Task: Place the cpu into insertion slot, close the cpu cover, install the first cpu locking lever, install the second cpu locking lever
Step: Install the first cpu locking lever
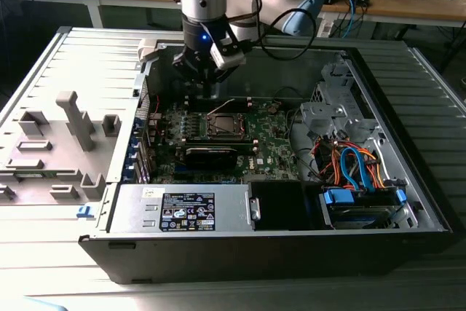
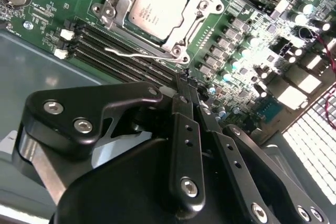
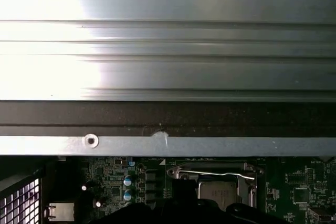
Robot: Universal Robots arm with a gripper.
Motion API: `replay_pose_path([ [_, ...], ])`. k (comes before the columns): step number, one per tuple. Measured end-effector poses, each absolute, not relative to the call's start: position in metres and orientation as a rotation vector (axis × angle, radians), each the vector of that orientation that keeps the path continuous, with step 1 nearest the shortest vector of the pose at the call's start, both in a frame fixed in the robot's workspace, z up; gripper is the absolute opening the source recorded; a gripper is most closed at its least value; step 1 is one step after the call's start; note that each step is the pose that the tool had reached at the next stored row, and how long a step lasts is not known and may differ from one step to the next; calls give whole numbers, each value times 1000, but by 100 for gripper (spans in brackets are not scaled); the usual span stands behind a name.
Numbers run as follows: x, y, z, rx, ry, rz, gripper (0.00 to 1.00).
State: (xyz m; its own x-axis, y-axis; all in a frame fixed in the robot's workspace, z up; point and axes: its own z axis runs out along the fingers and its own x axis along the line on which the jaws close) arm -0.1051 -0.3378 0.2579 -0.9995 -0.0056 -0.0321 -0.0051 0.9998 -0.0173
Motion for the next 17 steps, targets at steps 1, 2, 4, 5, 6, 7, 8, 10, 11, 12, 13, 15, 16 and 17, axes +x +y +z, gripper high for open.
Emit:
replay_pose_path([
  [1, -104, -338, 257, -8, 3110, -27, 11],
  [2, -103, -338, 256, -9, 3110, -27, 11],
  [4, -102, -338, 254, -8, 3110, -27, 11],
  [5, -102, -338, 252, -9, 3110, -27, 11],
  [6, -101, -338, 250, -8, 3110, -27, 11],
  [7, -101, -338, 249, -8, 3110, -26, 11],
  [8, -101, -338, 247, -9, 3110, -27, 11],
  [10, -101, -338, 243, -8, 3110, -27, 11],
  [11, -101, -338, 242, -9, 3110, -27, 11],
  [12, -101, -338, 241, -9, 3110, -27, 11],
  [13, -101, -338, 240, -9, 3110, -27, 11],
  [15, -101, -338, 237, -9, 3110, -27, 11],
  [16, -101, -338, 236, -9, 3110, -27, 11],
  [17, -101, -337, 235, -10, 3110, -27, 11],
])
